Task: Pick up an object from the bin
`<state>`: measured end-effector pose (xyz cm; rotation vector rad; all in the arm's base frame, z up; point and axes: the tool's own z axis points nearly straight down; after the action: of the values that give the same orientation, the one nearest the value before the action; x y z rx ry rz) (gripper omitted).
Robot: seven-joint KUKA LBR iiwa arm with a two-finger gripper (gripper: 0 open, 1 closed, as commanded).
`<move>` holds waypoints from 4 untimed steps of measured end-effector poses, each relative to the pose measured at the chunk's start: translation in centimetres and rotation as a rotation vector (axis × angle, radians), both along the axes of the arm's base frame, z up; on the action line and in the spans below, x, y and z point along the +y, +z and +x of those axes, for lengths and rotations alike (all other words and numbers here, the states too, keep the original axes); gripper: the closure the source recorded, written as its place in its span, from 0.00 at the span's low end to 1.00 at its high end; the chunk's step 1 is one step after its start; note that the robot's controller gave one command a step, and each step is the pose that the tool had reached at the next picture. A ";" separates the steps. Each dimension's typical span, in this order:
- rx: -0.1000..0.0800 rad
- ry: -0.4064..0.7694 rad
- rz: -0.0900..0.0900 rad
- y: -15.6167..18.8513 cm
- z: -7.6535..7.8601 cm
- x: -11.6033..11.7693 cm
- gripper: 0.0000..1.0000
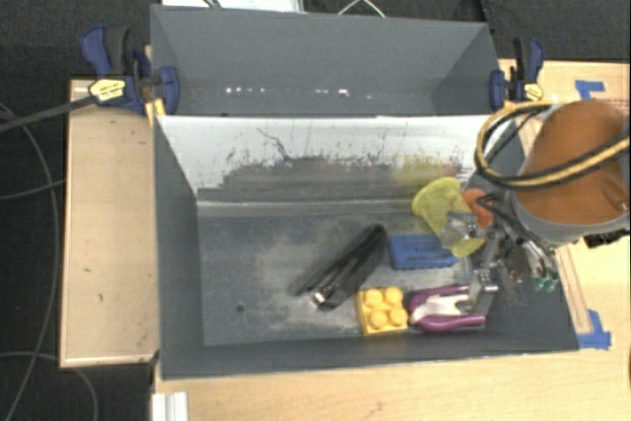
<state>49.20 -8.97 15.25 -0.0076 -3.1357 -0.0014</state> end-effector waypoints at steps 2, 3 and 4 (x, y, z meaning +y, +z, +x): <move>-0.001 -0.173 0.002 -8.4 6.4 0.5 0.00; -0.014 -0.367 -0.001 -3.7 5.6 0.4 0.00; -0.001 -0.173 0.002 -8.4 6.4 0.5 0.00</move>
Offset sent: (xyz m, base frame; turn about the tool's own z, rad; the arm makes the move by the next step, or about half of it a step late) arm 0.0639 0.0027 -0.0825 0.1762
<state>55.63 -8.48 6.88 -0.2779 -3.1248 -0.0054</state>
